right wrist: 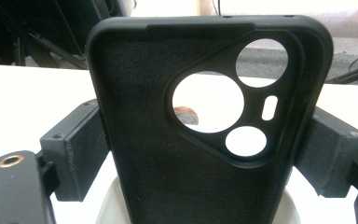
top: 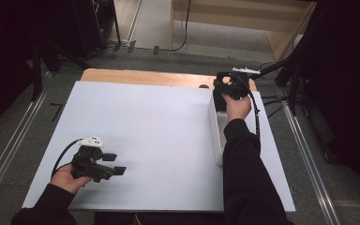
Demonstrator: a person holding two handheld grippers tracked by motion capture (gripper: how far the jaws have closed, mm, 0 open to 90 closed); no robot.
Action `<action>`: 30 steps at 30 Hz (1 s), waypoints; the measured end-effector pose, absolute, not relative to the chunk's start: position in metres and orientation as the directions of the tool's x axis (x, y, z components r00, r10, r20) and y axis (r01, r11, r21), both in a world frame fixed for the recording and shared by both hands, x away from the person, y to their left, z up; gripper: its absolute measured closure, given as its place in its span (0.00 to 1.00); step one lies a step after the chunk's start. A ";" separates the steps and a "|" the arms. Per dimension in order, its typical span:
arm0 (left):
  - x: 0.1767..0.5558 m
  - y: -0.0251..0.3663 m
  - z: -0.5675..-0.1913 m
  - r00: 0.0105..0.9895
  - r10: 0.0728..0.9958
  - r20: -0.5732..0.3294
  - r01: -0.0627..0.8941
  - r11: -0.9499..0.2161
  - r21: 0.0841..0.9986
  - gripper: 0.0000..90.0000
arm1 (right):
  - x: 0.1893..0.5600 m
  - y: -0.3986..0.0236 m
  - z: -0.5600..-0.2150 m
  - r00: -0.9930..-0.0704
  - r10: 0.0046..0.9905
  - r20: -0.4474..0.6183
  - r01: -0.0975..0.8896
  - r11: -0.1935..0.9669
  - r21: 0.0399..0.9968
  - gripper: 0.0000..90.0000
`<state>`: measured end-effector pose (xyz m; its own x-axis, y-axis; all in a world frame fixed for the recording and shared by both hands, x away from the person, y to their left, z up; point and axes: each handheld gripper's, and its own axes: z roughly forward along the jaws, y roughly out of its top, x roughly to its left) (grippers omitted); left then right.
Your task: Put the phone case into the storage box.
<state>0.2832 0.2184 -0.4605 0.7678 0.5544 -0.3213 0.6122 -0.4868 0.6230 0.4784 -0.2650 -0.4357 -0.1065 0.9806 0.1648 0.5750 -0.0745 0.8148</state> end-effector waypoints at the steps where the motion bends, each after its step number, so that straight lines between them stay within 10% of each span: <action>1: 0.283 0.218 -0.460 0.768 0.554 -0.321 0.612 -0.489 0.622 0.30 | 0.478 -0.265 -0.436 -0.110 0.980 0.168 0.576 -0.075 0.814 0.13; 30: 0.283 0.218 -0.461 0.767 0.555 -0.323 0.615 -0.488 0.620 0.30 | 0.480 -0.263 -0.441 -0.135 0.973 0.189 0.615 -0.067 0.785 0.00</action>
